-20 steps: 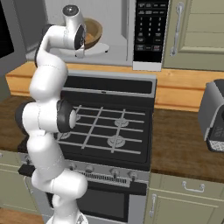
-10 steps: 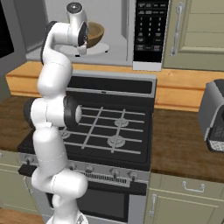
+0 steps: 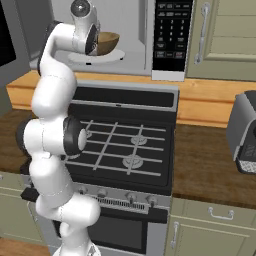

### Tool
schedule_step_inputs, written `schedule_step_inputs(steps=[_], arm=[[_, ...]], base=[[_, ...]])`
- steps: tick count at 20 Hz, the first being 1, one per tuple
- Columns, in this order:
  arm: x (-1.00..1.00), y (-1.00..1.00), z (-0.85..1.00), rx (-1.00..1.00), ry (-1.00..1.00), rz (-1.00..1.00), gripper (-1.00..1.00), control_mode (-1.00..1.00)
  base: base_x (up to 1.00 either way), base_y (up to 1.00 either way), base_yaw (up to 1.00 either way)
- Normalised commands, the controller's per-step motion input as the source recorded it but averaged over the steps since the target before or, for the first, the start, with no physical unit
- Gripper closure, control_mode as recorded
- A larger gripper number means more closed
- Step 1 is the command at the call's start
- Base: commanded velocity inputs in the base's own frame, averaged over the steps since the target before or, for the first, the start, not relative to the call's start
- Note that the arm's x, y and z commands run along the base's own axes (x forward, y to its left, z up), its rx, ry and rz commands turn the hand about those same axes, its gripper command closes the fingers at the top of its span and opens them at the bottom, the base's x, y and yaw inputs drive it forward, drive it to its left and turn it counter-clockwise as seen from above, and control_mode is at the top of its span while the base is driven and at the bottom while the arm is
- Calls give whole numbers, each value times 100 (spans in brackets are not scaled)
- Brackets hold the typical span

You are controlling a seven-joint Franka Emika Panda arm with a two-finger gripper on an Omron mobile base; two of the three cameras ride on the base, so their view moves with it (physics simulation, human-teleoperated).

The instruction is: Open the microwave, place the bowl with waffle inside the microwave, then close the microwave door and turn it on.

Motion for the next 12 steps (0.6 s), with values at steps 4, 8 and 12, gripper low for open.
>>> schedule_step_inputs(steps=[4, 8, 12], arm=[[-100, -37, 6, 10, -54, -10, -100, -100], [-100, -42, 0, 2, -26, -16, -100, -100], [-100, -28, 1, -5, -1, -21, -100, -100]], base=[[0, 0, 0], [0, 0, 0], [0, 0, 0]])
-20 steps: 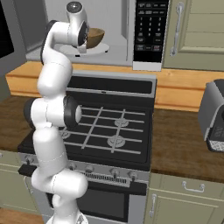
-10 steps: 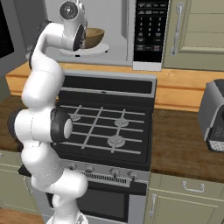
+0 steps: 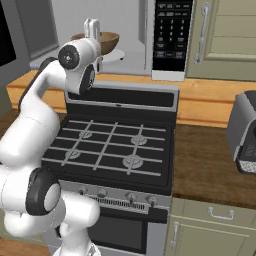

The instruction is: Open the microwave, place the bowl with waffle inside the microwave, then close the microwave door and turn it on.

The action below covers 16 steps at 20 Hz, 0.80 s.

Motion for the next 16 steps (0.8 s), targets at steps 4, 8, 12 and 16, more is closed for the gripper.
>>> schedule_step_inputs(steps=[4, 8, 12, 16], arm=[[-100, -23, 7, -9, 7, -19, -100, -100], [-100, -19, 12, -11, 18, -19, -100, -100], [-100, -26, 9, -5, 20, -18, -100, -100], [-100, -28, -1, 0, 11, -19, -100, -100]], base=[[0, 0, 0], [0, 0, 0], [0, 0, 0], [0, 0, 0]])
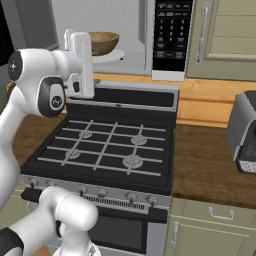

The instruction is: Open the microwave, place the bowl with waffle inside the microwave, then close the microwave door and turn it on.

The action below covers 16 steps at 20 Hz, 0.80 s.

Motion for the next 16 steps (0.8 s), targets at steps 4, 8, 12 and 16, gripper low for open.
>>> schedule_step_inputs(steps=[4, 8, 12, 16], arm=[[-74, -34, -45, -8, 6, -24, -100, -100], [-26, -23, -57, -20, 13, -20, -100, -100], [2, 3, -41, -8, 13, -5, -100, -100], [13, 37, -42, 0, 4, 0, -100, -100]], base=[[0, 0, 0], [0, 0, 0], [0, 0, 0], [0, 0, 0]])
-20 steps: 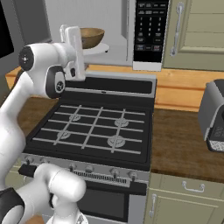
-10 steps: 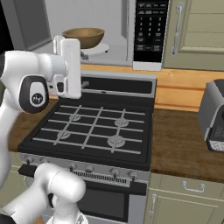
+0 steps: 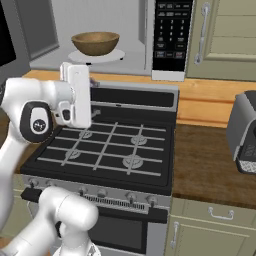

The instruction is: Open the microwave, place the bowl with waffle inside the microwave, then close the microwave door and turn it on.

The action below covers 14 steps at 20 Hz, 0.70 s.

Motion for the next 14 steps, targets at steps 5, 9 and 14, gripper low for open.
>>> schedule_step_inputs(steps=[5, 9, 14], arm=[[18, 72, -43, 1, 8, 8, -100, -100], [25, 72, -51, 0, 14, 10, -100, -100], [35, 60, -66, -1, 14, 5, -100, -100]], base=[[0, 0, 0], [0, 0, 0], [0, 0, 0]])
